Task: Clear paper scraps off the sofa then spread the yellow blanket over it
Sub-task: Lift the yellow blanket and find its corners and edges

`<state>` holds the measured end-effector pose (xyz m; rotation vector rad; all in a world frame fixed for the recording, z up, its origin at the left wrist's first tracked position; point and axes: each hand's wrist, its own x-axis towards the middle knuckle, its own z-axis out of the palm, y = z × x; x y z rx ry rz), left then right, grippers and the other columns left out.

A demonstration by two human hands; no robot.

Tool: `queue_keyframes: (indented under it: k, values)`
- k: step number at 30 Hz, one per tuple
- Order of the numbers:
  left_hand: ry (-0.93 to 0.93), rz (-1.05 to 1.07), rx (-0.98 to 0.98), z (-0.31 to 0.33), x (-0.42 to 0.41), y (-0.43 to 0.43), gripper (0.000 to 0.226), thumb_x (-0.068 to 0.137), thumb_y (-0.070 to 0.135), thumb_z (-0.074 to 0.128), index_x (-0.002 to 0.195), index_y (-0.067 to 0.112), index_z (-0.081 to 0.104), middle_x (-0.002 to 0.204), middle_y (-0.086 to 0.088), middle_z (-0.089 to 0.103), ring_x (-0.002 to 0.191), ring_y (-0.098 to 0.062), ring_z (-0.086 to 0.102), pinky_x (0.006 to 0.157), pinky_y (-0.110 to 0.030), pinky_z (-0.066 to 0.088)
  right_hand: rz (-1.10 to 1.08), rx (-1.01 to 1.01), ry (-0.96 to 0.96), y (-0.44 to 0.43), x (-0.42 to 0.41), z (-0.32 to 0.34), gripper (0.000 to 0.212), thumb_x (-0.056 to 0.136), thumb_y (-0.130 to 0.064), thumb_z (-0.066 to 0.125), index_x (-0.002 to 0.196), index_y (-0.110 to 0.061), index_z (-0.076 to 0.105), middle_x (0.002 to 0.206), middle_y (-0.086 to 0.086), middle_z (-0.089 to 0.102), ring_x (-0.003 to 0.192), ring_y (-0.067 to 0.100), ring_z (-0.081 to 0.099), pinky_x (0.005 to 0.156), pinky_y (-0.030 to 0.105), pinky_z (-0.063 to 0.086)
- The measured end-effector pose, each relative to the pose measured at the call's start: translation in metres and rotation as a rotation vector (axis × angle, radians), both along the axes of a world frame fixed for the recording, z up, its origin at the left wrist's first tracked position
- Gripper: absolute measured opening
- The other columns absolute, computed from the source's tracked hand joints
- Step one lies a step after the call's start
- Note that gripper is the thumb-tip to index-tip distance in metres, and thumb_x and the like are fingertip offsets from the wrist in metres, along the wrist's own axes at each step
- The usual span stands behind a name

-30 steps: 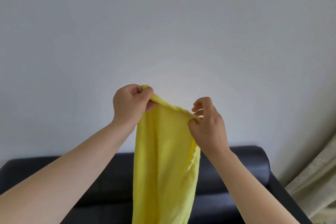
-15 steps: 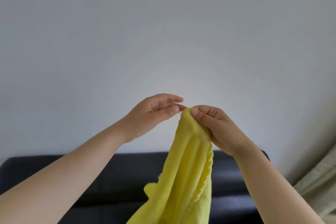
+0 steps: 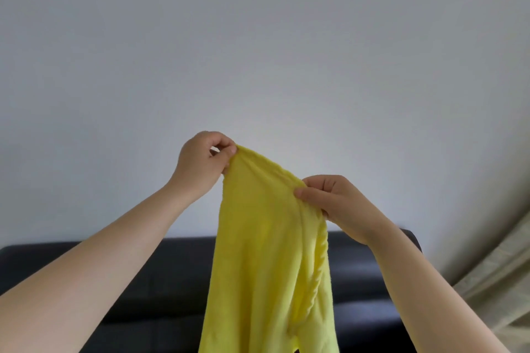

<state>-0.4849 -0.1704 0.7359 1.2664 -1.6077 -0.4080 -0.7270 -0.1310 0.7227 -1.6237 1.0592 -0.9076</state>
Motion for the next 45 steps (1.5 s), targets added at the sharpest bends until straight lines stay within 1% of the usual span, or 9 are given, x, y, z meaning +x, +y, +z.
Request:
queue_keyframes:
  k: [7,15,20,25,29,33,36,40,45]
  values:
    - [0.019,-0.232,0.144,-0.014,-0.014,0.036,0.02,0.087,0.028,0.066,0.078,0.01,0.066,0.07,-0.006,0.068,0.065,-0.018,0.067,0.067,-0.026,0.056,-0.279,0.261,-0.778,-0.015,0.031,0.01,0.016,0.098,-0.005,0.046,0.099,0.003,0.06,0.077,0.011,0.068,0.062,0.014,0.067,0.059,0.023,0.057]
    - [-0.058,-0.223,0.275,-0.053,-0.044,0.067,0.061,0.061,0.059,0.077,0.112,0.035,0.054,0.112,0.019,0.056,0.097,0.002,0.059,0.084,-0.021,0.053,-0.304,0.233,-1.014,-0.02,0.06,0.047,0.013,0.097,-0.002,0.047,0.103,0.001,0.058,0.074,0.011,0.069,0.062,0.015,0.069,0.062,0.025,0.058]
    - [-0.068,-0.118,0.135,-0.052,-0.05,0.051,0.024,0.079,0.041,0.069,0.095,0.027,0.059,0.089,0.014,0.065,0.082,0.0,0.063,0.075,-0.02,0.054,-0.277,0.15,-1.043,-0.023,0.06,0.064,0.012,0.097,-0.002,0.047,0.102,0.0,0.058,0.075,0.011,0.068,0.064,0.016,0.068,0.061,0.024,0.059]
    - [0.037,-0.147,0.129,-0.046,-0.033,0.047,0.008,0.095,0.021,0.05,0.088,0.017,0.051,0.068,-0.01,0.062,0.057,-0.019,0.055,0.059,-0.031,0.048,-0.433,-0.031,-0.878,-0.035,0.028,0.064,0.015,0.097,-0.003,0.048,0.086,-0.007,0.058,0.071,0.008,0.062,0.065,0.015,0.063,0.061,0.023,0.056]
    - [0.194,-0.16,0.252,-0.014,-0.016,0.041,0.016,0.088,0.034,0.062,0.087,0.017,0.061,0.059,0.004,0.055,0.052,-0.01,0.04,0.052,-0.021,0.034,-0.651,-0.097,-0.471,-0.044,-0.012,0.035,0.009,0.092,-0.006,0.057,0.095,0.001,0.062,0.086,0.018,0.066,0.074,0.019,0.067,0.065,0.024,0.059]
    - [-0.066,-0.4,0.465,0.022,-0.006,0.035,0.025,0.072,0.039,0.079,0.086,0.018,0.074,0.077,0.002,0.071,0.07,-0.008,0.062,0.071,-0.024,0.049,-0.746,-0.122,-0.084,-0.042,-0.031,0.002,0.006,0.087,-0.012,0.064,0.086,-0.006,0.065,0.08,0.01,0.071,0.064,0.015,0.072,0.081,0.044,0.059]
    - [-0.16,-0.353,0.358,0.036,-0.014,0.028,0.011,0.076,0.025,0.079,0.081,0.017,0.074,0.071,0.004,0.067,0.065,-0.005,0.056,0.065,-0.021,0.044,-0.639,-0.244,0.163,-0.033,-0.028,-0.012,0.026,0.083,-0.022,0.071,0.107,-0.016,0.062,0.105,-0.002,0.066,0.095,0.016,0.066,0.09,0.04,0.053]
    - [-0.337,-0.389,0.303,0.044,-0.029,0.025,0.008,0.078,0.022,0.076,0.085,0.021,0.076,0.085,0.004,0.074,0.081,-0.007,0.066,0.078,-0.024,0.051,-0.141,-0.288,0.115,-0.016,-0.001,-0.012,0.056,0.082,-0.019,0.074,0.133,-0.026,0.05,0.128,-0.014,0.059,0.121,-0.001,0.051,0.102,0.026,0.038]
    - [-0.43,-0.381,0.262,0.048,-0.035,0.024,0.009,0.077,0.017,0.074,0.083,0.023,0.078,0.083,0.009,0.075,0.082,0.001,0.065,0.075,-0.016,0.049,0.012,-0.166,-0.041,-0.015,0.012,-0.006,0.016,0.088,-0.004,0.064,0.103,-0.007,0.069,0.087,0.008,0.073,0.082,0.015,0.068,0.084,0.027,0.052]
